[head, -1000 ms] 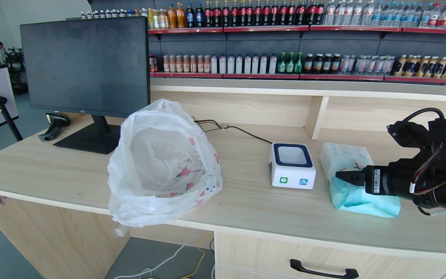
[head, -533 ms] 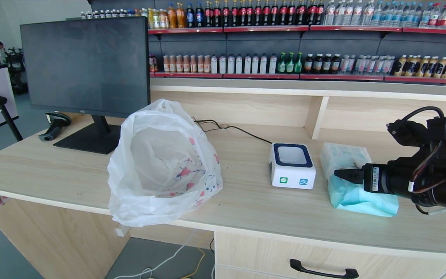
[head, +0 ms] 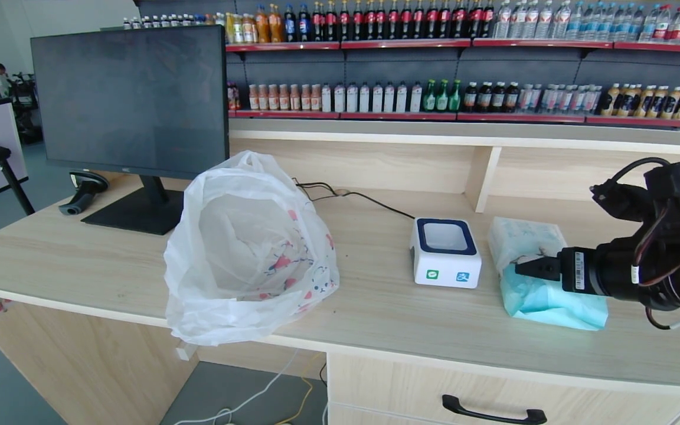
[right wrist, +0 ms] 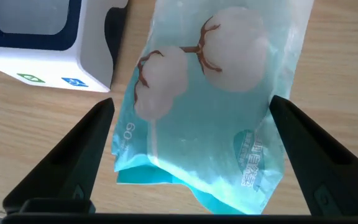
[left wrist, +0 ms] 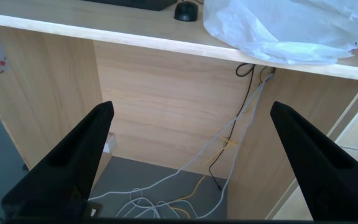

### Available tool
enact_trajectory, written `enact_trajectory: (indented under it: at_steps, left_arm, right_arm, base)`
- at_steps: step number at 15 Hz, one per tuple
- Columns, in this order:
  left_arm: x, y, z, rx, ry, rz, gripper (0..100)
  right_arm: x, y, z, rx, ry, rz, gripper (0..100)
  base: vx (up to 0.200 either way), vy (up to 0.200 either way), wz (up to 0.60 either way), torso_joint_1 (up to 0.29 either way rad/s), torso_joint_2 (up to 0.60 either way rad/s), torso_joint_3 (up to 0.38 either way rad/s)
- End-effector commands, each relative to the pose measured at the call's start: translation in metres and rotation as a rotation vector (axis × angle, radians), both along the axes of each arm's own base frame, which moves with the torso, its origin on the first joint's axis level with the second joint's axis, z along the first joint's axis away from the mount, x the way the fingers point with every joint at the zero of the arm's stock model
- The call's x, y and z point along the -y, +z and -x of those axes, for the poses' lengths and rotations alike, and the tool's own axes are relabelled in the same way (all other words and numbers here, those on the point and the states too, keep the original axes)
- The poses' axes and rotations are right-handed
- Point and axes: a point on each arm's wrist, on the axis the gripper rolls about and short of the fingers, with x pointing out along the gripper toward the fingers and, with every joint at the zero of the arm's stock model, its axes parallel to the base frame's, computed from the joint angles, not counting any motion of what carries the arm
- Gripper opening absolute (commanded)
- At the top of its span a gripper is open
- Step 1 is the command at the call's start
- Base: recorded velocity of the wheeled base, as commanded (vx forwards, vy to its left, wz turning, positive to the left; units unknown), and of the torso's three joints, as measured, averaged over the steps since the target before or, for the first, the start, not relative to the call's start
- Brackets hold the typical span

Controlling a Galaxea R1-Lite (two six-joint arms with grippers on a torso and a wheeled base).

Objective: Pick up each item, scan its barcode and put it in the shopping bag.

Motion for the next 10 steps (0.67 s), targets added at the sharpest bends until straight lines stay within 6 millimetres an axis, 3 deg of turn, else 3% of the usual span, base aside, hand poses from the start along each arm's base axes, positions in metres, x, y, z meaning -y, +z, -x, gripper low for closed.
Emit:
enact_trajectory:
  at_steps: [1, 5, 10]
  left_arm:
    - [0.0, 0.0, 0.0, -0.002, 0.001, 0.0, 100]
    - [0.0, 0.0, 0.0, -0.002, 0.001, 0.0, 100]
    - [0.0, 0.0, 0.0, 0.0, 0.001, 0.0, 100]
  right_arm:
    - [-0.002, 0.026, -0.006, 0.01, -0.003, -0.016, 100]
    - [-0.014, 0.035, -0.023, 0.022, -0.031, -0.097, 100]
    - [-0.014, 0.019, -0.04, -0.033, -0.051, -0.081, 100]
  base:
    - [0.0, 0.0, 0.0, 0.0, 0.0, 0.0]
    - [0.0, 0.0, 0.0, 0.0, 0.0, 0.0]
    - [0.0, 0.0, 0.0, 0.0, 0.0, 0.0]
